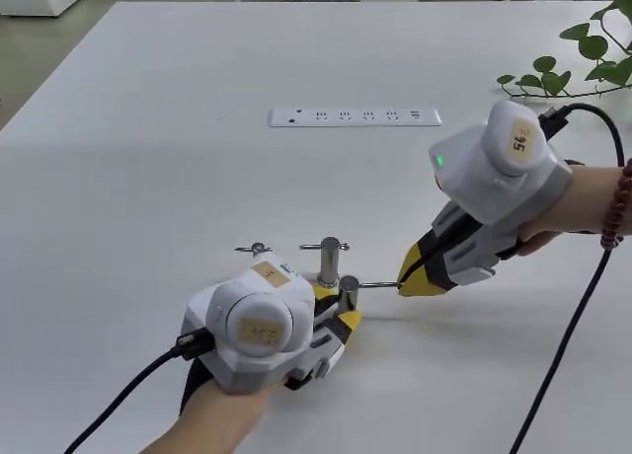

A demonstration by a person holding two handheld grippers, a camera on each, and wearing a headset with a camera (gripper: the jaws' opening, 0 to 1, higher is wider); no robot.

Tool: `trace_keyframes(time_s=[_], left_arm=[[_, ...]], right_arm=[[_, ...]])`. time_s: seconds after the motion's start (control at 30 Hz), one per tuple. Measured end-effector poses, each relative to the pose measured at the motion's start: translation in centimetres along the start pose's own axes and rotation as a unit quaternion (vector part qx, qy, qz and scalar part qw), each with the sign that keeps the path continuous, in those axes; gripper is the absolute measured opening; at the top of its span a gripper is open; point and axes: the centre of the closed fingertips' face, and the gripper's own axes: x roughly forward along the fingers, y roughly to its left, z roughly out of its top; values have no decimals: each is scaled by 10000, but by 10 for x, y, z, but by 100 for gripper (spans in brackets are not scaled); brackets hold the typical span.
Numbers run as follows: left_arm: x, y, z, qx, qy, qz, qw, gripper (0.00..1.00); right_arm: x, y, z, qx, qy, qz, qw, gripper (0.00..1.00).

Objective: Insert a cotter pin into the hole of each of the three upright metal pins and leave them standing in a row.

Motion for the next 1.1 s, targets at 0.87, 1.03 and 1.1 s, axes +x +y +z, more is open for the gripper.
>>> trace_keyframes(time_s=[0.87,1.03,1.1], left_arm=[[3,1,-3,149,76,-27,9999,10],[3,1,-2,155,71,-53,9998,10],[3,2,-2,149,71,-58,9998,10]], right_arm=[[5,-1,11,-315,42,50,9995,0],[7,0,12,-360,59,58,9993,0],[8,-1,13,-379,67,48,9992,0]])
